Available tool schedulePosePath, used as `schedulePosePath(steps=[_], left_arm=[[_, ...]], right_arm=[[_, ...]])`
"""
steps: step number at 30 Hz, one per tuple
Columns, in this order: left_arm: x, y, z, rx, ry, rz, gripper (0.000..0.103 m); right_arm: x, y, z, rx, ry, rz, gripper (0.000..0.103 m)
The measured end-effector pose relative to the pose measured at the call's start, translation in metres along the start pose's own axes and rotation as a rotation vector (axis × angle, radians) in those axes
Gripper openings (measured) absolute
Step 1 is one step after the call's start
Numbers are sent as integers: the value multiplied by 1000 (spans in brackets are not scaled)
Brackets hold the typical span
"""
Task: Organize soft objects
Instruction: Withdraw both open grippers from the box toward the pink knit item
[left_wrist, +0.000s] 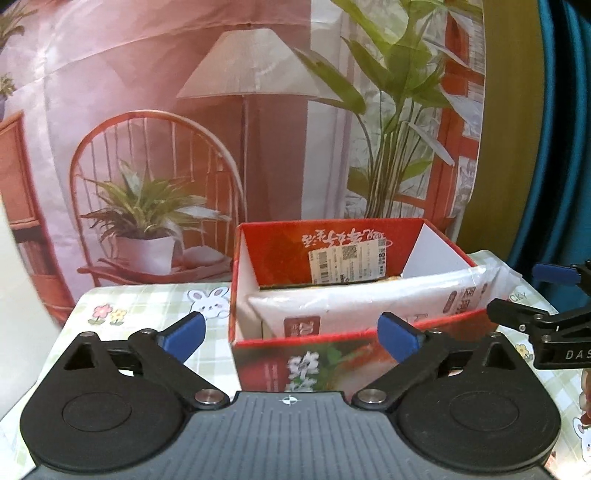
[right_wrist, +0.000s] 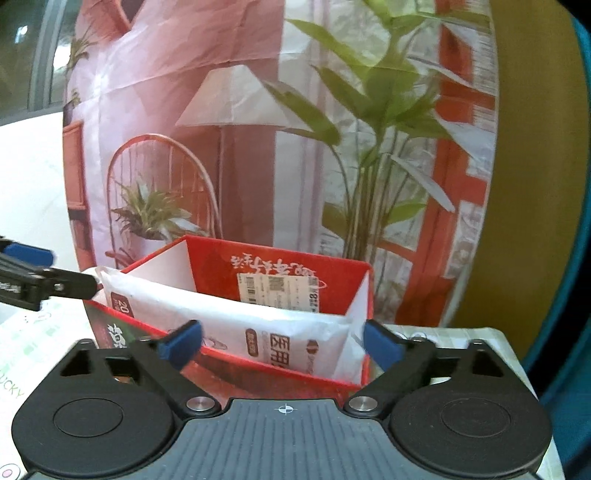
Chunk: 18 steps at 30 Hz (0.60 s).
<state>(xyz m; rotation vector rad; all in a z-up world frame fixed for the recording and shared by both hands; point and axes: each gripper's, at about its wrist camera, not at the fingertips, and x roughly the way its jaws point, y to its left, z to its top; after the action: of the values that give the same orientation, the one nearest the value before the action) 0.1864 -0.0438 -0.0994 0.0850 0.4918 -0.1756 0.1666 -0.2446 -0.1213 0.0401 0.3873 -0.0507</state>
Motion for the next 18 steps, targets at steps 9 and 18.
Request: schedulePosePath(steps=[9,18], left_arm=[[-36,-2,-29,-15,1,12,103],[-67,-11,-72,-54,10,-36,103]], right_arm=[[-34,1,-17,71,-3,-14,103],[-72,14,-47,134,0,32,103]])
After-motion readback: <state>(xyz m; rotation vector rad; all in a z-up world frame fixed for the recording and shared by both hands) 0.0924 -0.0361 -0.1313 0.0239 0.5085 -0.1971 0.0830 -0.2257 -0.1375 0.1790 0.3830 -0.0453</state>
